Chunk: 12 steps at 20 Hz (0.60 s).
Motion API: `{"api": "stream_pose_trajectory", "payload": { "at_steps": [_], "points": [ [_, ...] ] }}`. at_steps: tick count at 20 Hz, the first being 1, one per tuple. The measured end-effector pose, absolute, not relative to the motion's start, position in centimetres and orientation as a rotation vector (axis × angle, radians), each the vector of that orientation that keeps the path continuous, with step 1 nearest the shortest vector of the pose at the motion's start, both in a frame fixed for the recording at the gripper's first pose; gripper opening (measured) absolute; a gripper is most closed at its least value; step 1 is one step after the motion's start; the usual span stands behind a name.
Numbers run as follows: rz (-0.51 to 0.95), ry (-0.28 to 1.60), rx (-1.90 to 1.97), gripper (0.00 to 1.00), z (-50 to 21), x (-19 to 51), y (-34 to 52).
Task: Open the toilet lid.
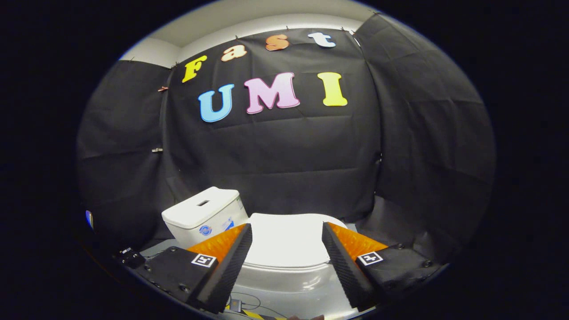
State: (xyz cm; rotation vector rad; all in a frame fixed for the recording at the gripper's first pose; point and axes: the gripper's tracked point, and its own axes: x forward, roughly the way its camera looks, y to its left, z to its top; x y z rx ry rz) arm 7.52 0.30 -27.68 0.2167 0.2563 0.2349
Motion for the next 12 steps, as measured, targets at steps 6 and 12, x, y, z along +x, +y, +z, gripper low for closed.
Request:
{"api": "stream_pose_trajectory", "payload": {
  "at_steps": [6,12],
  "points": [
    [0.188,0.435,0.347,0.99,-35.6,10.2,-4.2],
    [0.143,0.58,0.53,0.99,-42.5,12.4,-6.8]
  ]
}}
